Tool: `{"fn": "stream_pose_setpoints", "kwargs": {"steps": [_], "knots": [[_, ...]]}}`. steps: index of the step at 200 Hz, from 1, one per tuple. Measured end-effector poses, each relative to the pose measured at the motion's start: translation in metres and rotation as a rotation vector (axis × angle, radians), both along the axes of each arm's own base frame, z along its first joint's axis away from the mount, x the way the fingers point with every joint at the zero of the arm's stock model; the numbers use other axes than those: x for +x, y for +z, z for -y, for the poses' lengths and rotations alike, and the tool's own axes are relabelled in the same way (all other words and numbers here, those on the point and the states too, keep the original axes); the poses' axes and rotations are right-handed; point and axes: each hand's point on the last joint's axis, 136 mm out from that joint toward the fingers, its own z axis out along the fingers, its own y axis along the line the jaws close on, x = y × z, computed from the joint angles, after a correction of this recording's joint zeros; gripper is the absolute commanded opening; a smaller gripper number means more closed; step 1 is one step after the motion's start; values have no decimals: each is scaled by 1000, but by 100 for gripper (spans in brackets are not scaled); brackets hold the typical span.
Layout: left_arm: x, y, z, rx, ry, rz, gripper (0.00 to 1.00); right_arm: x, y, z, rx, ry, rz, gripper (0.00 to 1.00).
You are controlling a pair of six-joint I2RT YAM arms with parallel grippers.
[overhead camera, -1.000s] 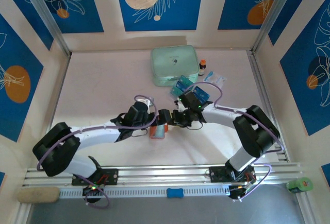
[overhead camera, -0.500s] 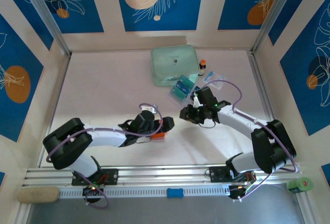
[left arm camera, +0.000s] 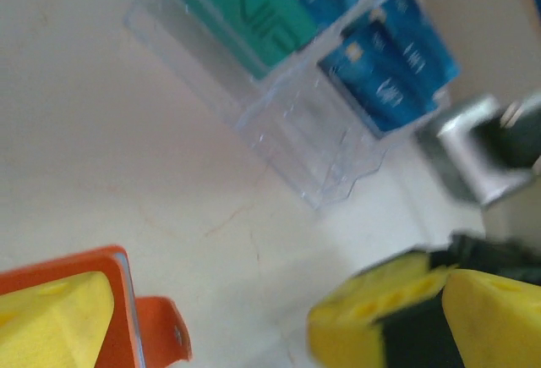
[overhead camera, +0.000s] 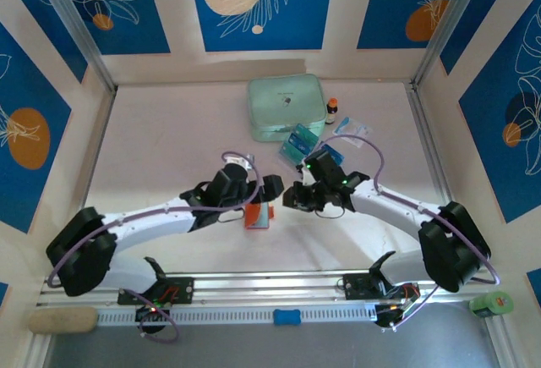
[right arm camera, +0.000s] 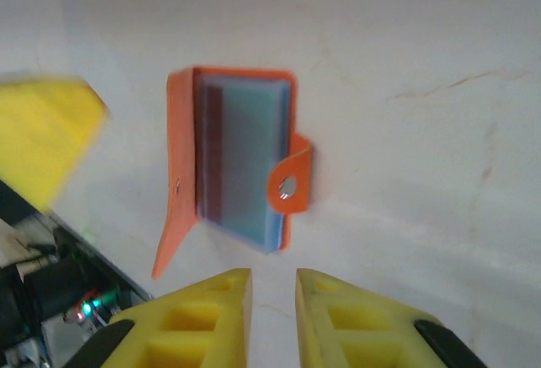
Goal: Put the credit cards into the card holder
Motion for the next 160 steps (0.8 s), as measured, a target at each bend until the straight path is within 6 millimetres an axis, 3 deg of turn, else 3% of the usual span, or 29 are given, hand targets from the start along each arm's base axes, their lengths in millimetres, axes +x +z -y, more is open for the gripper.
{"fn": "stream_pose_setpoints", "kwargs": {"steps": [54,72,93,118,160], "knots": [[25,32,-73,30,163,38,100,-15,25,-62,22,139,59,16],[28,28,-95,66,211,22,100,-17,26,-83,21,178,68,15],[26,12,-107,126,220,-20,100,-19,20,-100,8,207,62,14],[19,-11,-112,212,195,-74,100,-19,6,-103,-29,213,47,10],[12,-45,-117,336,139,-139,100,-16,-18,-86,-100,184,29,8]]}}
